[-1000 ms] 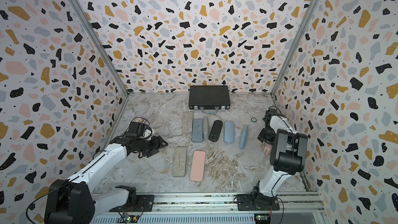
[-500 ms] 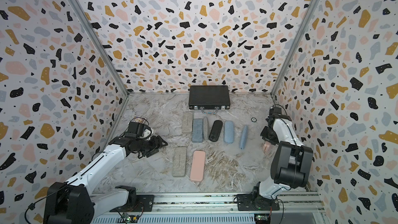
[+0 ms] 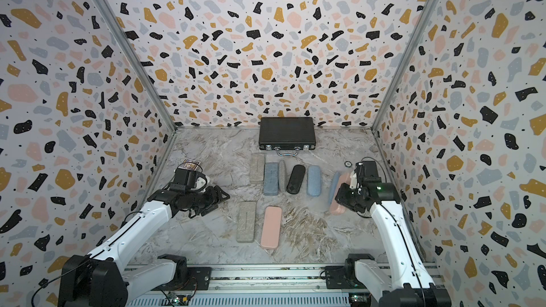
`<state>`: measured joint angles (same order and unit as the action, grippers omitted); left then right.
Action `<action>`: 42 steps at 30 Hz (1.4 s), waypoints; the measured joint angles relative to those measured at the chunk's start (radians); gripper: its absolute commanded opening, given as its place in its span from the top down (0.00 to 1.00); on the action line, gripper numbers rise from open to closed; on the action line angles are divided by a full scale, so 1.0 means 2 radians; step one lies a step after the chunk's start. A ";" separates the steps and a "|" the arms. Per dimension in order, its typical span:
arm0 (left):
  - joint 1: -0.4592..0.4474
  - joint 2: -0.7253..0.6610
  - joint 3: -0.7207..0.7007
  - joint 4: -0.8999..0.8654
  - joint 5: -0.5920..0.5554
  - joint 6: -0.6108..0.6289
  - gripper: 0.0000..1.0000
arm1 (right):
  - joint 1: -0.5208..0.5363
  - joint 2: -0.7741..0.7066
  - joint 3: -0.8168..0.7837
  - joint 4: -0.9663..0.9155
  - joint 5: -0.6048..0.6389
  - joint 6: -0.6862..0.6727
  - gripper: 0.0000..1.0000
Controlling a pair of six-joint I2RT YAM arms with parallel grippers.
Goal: Close the glasses case
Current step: Pick up the glasses case at the center of the board, then place the glasses case at the center of the board.
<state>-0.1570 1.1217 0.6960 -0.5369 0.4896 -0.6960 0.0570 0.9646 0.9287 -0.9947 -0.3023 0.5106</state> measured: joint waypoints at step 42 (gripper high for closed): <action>0.000 -0.008 -0.036 0.038 0.024 -0.030 0.28 | 0.347 0.124 -0.200 0.379 -0.063 0.226 0.69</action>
<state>-0.1570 1.1057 0.6243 -0.4610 0.5373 -0.7563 0.7502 1.2121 0.5285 -0.2363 -0.4278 0.9623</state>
